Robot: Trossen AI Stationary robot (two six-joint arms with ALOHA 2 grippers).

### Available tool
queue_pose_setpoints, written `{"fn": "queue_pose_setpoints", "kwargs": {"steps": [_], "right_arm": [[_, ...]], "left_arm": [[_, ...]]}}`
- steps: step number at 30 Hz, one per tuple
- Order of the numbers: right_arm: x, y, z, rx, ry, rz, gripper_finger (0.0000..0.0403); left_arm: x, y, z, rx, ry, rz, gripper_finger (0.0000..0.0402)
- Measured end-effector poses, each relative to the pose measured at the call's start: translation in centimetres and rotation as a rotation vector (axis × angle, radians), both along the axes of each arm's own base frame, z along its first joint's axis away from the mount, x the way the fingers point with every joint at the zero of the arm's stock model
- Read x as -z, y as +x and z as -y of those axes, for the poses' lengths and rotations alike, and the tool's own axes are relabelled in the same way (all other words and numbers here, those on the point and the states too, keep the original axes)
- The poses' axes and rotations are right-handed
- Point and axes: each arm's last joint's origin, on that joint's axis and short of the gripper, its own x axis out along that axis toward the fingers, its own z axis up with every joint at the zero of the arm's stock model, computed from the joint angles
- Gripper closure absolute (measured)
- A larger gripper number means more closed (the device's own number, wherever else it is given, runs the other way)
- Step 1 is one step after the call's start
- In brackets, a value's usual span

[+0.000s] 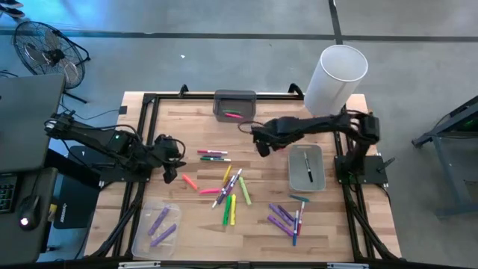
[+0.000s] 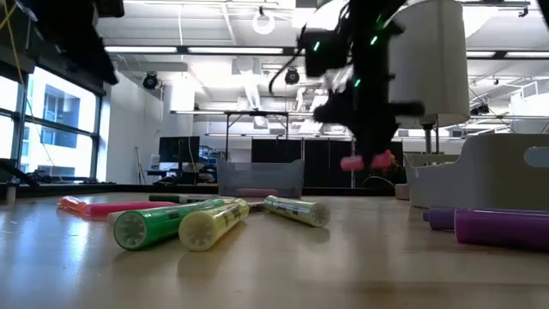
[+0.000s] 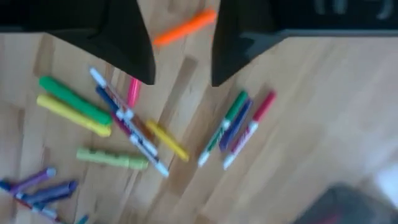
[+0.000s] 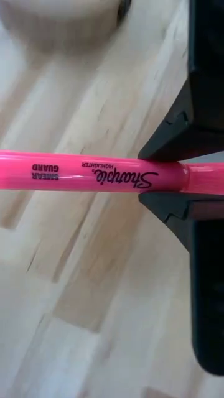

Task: Pick & Place Markers
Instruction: Put the pink highlighter pen into the transparent bin

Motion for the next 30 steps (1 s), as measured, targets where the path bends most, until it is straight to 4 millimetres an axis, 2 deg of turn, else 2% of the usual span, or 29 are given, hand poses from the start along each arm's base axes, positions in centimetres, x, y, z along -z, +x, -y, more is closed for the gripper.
{"fn": "queue_pose_setpoints", "kwargs": {"steps": [5, 12, 16, 22, 30], "right_arm": [[-4.5, -0.3, -4.6, -0.052, -0.112, 0.274, 0.0349], [-10.4, 0.4, -10.5, -0.37, -0.323, 0.729, 0.0345], [-13.0, 1.1, -12.4, -0.519, -0.421, 0.926, 0.0348], [-14.3, 1.5, -13.5, -0.645, -0.482, 1.019, 0.0346], [-14.2, 1.5, -13.8, -0.796, -0.458, 1.003, 0.0346]], "left_arm": [[-1.1, 1.9, 0.5, 0.026, 0.041, 0.166, 0.02], [-3.4, 5.3, 1.7, 0.115, 0.075, 0.483, 0.0195], [-4.6, 7.3, 2.4, 0.116, 0.071, 0.669, 0.0195], [-5.3, 9.9, 3.3, 0.127, 0.083, 0.877, 0.0195], [-5.6, 13.3, 4.2, 0.078, 0.16, 0.838, 0.0195]]}}
